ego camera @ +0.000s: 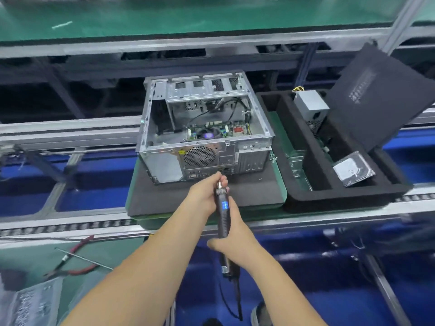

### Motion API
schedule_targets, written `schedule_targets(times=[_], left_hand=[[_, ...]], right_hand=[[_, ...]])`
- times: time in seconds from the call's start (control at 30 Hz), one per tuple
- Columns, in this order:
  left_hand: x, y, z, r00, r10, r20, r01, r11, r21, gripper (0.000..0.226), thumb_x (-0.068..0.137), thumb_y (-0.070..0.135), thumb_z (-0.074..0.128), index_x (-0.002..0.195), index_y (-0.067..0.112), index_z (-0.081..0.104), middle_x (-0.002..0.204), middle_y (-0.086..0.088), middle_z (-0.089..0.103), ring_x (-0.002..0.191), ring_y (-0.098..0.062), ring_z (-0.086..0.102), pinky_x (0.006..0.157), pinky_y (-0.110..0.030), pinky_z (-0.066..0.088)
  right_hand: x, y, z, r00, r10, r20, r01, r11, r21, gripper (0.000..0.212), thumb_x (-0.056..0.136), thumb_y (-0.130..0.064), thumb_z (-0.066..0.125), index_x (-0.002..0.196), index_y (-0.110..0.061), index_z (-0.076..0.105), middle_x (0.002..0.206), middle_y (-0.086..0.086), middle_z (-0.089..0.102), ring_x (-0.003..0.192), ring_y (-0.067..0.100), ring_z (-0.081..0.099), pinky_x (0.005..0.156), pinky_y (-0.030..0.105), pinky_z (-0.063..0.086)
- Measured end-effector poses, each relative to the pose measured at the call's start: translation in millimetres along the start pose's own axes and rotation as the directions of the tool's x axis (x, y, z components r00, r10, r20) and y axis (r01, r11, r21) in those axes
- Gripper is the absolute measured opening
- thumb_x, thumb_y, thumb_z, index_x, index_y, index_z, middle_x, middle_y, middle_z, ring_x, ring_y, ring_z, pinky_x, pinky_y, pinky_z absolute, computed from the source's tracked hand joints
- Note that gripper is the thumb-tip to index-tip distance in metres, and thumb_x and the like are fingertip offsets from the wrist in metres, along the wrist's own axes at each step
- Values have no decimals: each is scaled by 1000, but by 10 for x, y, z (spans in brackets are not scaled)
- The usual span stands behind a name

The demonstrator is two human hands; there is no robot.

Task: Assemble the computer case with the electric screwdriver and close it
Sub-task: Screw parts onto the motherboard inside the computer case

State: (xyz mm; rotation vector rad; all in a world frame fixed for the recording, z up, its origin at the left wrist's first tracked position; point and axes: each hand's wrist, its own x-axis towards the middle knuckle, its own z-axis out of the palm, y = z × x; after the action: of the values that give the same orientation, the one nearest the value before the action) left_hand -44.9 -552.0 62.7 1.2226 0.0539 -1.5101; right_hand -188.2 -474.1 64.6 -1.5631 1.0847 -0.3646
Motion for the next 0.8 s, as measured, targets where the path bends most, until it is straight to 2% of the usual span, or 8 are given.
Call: schedule_targets(times=[0.07, 0.13, 0.2, 0.33, 0.43, 0.53, 0.67, 0.8], left_hand=[[56, 29, 30, 1000, 7, -8, -8, 1000, -30, 24, 104, 15, 57, 81, 7, 58, 64, -1, 59, 51, -11, 55, 52, -23, 53], [118, 51, 38, 1000, 14, -16, -15, 999, -40, 24, 103, 14, 58, 80, 5, 60, 63, -2, 61, 48, -10, 57, 56, -24, 54], [168, 83, 29, 1000, 17, -3, -17, 999, -39, 24, 103, 15, 58, 82, 4, 62, 63, -2, 61, 51, -11, 57, 58, -24, 54], [221, 121, -8, 999, 26, 18, -26, 999, -33, 22, 102, 14, 59, 85, 3, 65, 65, -2, 67, 54, -11, 63, 65, -26, 56], [229, 142, 8, 999, 41, 22, -40, 998, -41, 21, 103, 13, 57, 85, 3, 64, 65, -2, 68, 53, -10, 64, 62, -25, 58], [238, 164, 22, 999, 32, 28, -30, 999, -45, 17, 104, 13, 55, 90, 5, 61, 66, -2, 66, 55, -11, 61, 68, -26, 55], [237, 161, 15, 1000, 12, 4, -12, 999, -33, 14, 103, 14, 55, 96, 4, 61, 69, -3, 65, 60, -13, 60, 70, -27, 55], [211, 177, 22, 1000, 5, -10, -6, 999, -43, 13, 103, 14, 55, 96, 4, 60, 72, -4, 64, 65, -14, 58, 68, -27, 55]], right_hand=[[56, 2, -11, 1000, -6, -6, 6, 1000, -15, 128, 67, -25, 79, 144, -79, -8, 109, -25, 63, 73, 8, 68, 61, 27, 58], [96, 6, 12, 999, 11, -36, -12, 1000, -24, 129, 69, -25, 78, 141, -81, -14, 112, -30, 60, 73, 9, 69, 63, 30, 60], [135, 28, 52, 997, 19, -78, -21, 999, -26, 126, 72, -23, 73, 134, -85, -17, 109, -25, 62, 74, 11, 69, 60, 27, 59], [210, 47, 107, 994, 2, -111, -3, 1000, -14, 123, 74, -19, 68, 136, -85, -16, 115, -17, 62, 75, 10, 65, 52, 18, 48], [253, 24, 119, 993, 20, -112, -25, 999, -44, 124, 76, -18, 67, 140, -81, -18, 121, -8, 60, 81, 14, 64, 56, 21, 47], [276, 23, 116, 995, 43, -96, -49, 996, -71, 123, 78, -19, 68, 149, -70, -19, 130, -6, 56, 88, 14, 64, 61, 22, 48], [285, 41, 116, 995, 54, -86, -62, 994, -85, 121, 79, -21, 66, 150, -68, -20, 125, -5, 57, 86, 13, 63, 61, 23, 48], [286, 40, 114, 995, 60, -75, -66, 994, -85, 120, 80, -23, 67, 150, -67, -20, 130, -5, 54, 90, 13, 63, 66, 26, 51]])
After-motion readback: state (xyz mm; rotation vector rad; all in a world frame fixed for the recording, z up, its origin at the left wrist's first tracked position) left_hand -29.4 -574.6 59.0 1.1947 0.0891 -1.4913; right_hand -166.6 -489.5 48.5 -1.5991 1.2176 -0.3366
